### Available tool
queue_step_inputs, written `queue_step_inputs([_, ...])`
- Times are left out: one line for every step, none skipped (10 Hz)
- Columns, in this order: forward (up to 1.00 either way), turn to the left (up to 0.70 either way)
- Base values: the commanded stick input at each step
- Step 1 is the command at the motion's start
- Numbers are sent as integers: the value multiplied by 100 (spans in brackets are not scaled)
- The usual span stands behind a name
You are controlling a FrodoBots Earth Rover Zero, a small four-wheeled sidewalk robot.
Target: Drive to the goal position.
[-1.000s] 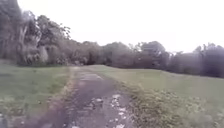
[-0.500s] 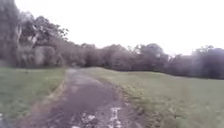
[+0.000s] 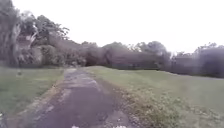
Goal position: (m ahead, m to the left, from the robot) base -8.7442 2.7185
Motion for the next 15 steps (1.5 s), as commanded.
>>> queue_step_inputs([100,27])
queue_step_inputs([100,27])
queue_step_inputs([100,27])
queue_step_inputs([100,27])
queue_step_inputs([100,27])
queue_step_inputs([100,27])
queue_step_inputs([100,27])
queue_step_inputs([100,27])
queue_step_inputs([100,27])
queue_step_inputs([72,32])
queue_step_inputs([9,43])
queue_step_inputs([0,45])
queue_step_inputs([0,45])
queue_step_inputs([0,45])
queue_step_inputs([0,45])
